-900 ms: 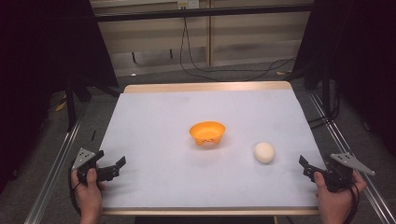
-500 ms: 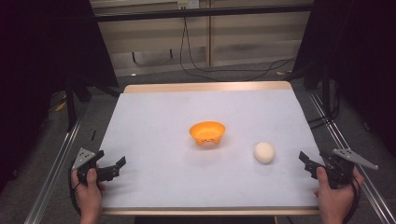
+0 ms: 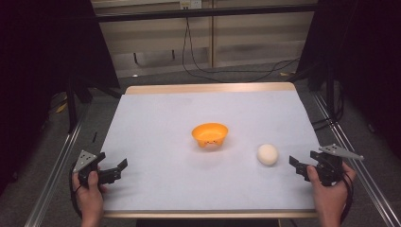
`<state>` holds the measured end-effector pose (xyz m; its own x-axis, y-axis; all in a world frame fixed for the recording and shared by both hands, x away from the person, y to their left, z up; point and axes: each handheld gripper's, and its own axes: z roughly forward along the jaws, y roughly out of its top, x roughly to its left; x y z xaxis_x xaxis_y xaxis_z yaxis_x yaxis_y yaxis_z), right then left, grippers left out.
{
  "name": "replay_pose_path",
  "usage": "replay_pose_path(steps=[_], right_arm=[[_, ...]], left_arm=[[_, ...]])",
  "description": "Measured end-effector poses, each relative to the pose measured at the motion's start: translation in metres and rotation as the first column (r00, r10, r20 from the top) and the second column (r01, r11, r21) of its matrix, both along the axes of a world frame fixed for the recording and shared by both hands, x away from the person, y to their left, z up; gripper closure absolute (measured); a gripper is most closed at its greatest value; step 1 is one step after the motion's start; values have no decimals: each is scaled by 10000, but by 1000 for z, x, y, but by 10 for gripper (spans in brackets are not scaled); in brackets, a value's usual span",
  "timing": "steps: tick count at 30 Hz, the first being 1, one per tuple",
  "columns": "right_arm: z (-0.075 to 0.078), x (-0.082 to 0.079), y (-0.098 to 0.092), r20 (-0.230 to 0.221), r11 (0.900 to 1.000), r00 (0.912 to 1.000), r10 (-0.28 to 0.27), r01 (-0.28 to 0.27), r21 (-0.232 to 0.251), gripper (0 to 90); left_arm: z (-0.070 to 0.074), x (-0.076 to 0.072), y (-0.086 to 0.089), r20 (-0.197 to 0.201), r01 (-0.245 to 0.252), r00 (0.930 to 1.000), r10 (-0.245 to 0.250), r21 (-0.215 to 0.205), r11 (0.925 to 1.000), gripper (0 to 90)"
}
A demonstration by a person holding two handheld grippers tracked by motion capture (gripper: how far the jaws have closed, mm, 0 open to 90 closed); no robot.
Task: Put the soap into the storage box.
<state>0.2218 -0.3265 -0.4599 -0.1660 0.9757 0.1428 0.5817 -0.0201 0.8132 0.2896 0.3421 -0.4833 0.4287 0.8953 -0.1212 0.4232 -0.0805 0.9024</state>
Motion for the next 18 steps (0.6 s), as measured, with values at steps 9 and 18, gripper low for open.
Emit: replay_pose_path(steps=[9,18], right_arm=[[1,8,15,-474,9987,9977,482,-488,-120,84],[5,18,29,-579,9969,9953,770,-778,-108,82]], left_arm=[[0,0,0,-3,6,10000,-6,-3,10000,12],[0,0,0,-4,8,10000,-8,-2,10000,13]])
